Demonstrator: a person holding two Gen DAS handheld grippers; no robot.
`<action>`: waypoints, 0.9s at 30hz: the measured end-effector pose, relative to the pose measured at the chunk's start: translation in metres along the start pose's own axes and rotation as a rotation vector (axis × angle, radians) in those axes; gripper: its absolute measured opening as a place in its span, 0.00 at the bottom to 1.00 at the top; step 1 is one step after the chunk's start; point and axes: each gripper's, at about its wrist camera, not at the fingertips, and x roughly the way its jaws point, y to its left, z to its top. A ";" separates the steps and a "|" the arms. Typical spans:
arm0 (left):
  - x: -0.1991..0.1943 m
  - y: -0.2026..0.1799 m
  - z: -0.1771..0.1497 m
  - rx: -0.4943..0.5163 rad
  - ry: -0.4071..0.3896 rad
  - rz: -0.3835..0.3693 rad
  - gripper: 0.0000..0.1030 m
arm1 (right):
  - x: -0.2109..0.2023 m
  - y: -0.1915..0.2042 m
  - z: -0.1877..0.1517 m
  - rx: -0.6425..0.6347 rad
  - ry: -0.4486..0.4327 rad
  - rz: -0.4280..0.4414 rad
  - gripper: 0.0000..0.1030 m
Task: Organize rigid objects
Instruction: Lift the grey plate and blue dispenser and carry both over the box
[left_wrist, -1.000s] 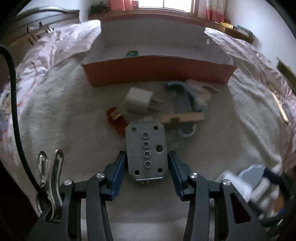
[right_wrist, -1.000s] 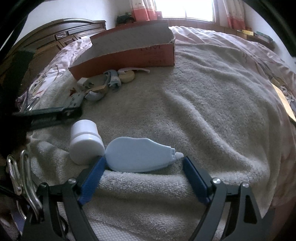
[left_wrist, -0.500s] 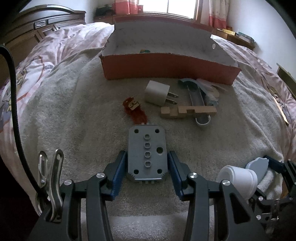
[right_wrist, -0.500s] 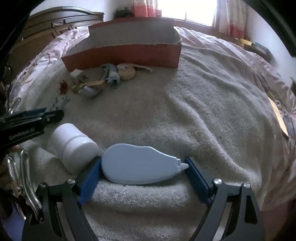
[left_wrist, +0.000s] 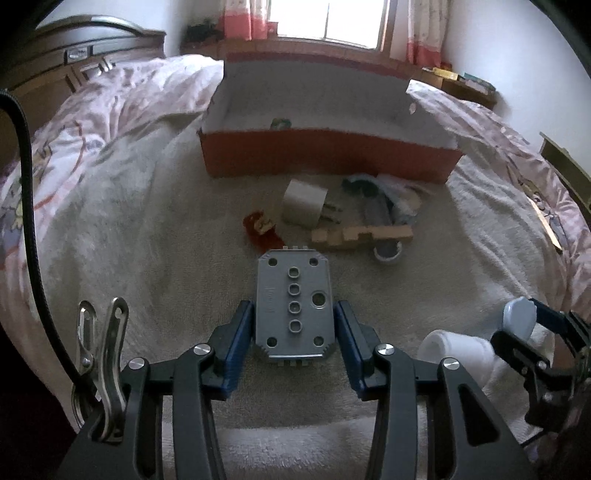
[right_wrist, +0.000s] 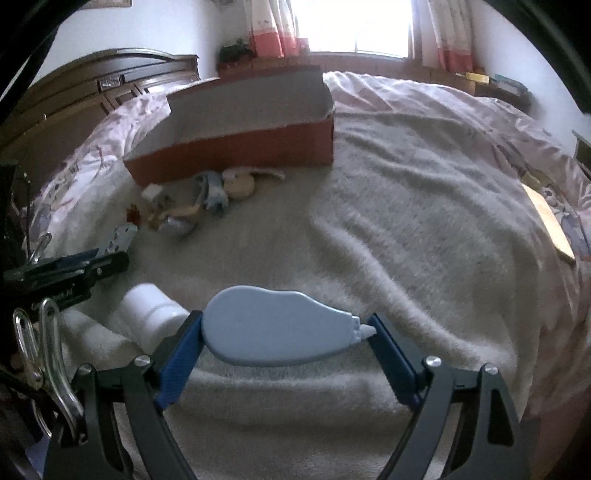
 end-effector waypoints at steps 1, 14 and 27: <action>-0.004 -0.001 0.001 0.006 -0.013 0.001 0.44 | -0.001 0.000 0.002 -0.001 -0.005 0.002 0.88; -0.022 0.008 0.029 0.008 -0.082 0.017 0.44 | -0.004 0.010 0.036 -0.036 -0.044 0.076 0.88; -0.013 0.014 0.081 0.003 -0.113 0.039 0.44 | 0.013 0.021 0.093 -0.067 -0.078 0.108 0.88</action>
